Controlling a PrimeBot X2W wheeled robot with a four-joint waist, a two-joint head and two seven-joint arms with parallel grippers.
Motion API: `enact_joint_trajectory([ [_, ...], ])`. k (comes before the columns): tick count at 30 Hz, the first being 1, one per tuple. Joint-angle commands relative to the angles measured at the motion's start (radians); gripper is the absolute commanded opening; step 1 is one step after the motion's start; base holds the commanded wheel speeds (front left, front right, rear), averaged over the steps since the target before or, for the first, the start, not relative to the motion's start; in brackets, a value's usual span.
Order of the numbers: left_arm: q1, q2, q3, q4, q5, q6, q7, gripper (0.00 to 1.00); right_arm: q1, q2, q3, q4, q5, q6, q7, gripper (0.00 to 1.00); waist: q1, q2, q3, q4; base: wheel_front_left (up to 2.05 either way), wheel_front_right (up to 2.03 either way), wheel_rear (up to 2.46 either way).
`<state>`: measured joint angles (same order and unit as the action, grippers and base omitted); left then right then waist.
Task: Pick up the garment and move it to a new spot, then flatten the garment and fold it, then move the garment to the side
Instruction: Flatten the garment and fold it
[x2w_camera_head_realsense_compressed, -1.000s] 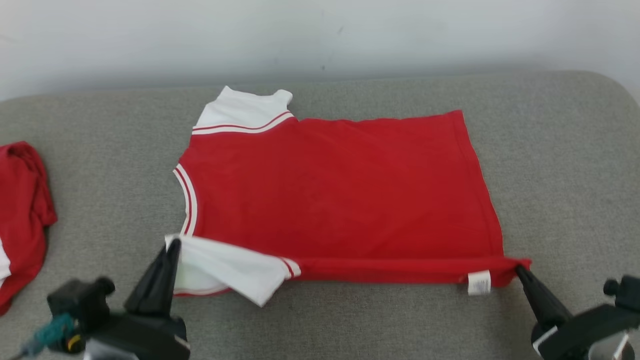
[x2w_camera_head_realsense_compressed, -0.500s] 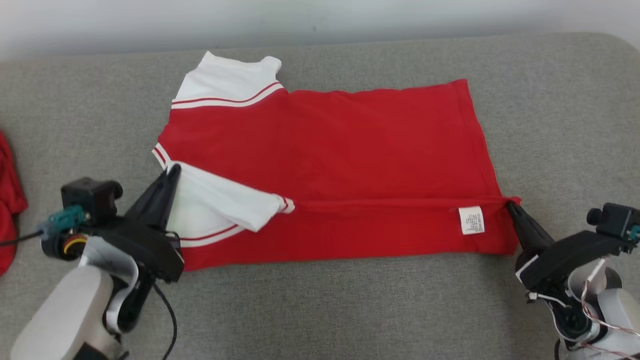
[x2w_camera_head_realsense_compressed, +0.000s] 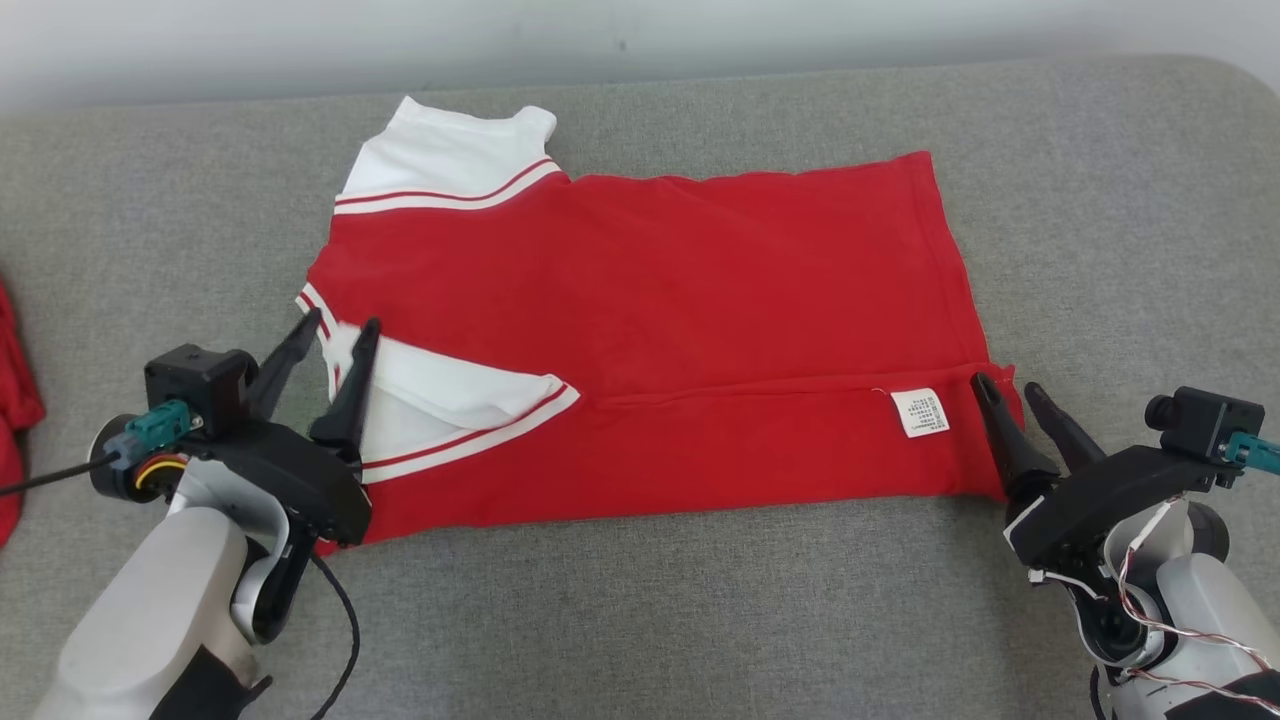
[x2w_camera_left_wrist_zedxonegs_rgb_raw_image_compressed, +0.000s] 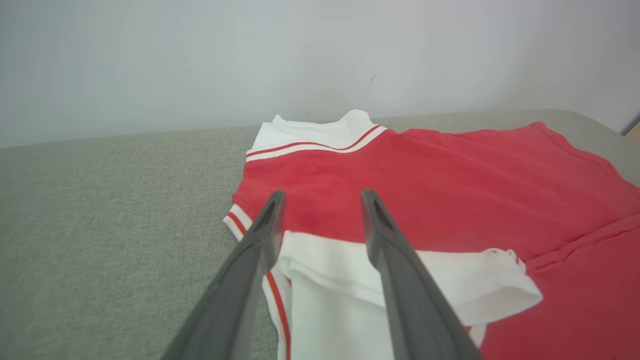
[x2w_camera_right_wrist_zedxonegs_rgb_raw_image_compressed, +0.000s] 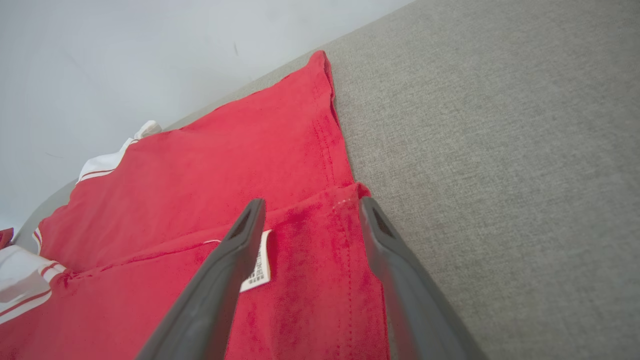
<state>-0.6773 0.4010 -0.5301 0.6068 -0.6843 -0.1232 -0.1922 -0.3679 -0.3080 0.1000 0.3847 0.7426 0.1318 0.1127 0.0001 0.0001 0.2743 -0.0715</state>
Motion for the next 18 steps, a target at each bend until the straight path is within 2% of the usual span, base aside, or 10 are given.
enact_joint_trajectory([
  [1,-0.001,-0.005,0.000,0.003,0.002,0.000,-0.009,1.00,0.003,-0.006,0.004,0.001,-0.007,-0.003,-0.008,1.00,-0.0001,-0.0001,-0.006,0.002,0.00,0.00,0.00],
  [7,0.052,-0.009,0.019,0.007,-0.006,0.002,-0.055,1.00,0.053,-0.028,0.026,-0.014,-0.056,-0.003,-0.067,1.00,-0.0001,-0.0001,-0.027,0.013,0.00,0.00,0.00],
  [18,0.277,0.003,0.068,-0.143,-0.014,0.057,-0.072,1.00,0.159,-0.014,-0.015,-0.028,-0.119,-0.003,-0.109,1.00,-0.0001,-0.0001,-0.035,0.034,0.00,0.00,0.00],
])
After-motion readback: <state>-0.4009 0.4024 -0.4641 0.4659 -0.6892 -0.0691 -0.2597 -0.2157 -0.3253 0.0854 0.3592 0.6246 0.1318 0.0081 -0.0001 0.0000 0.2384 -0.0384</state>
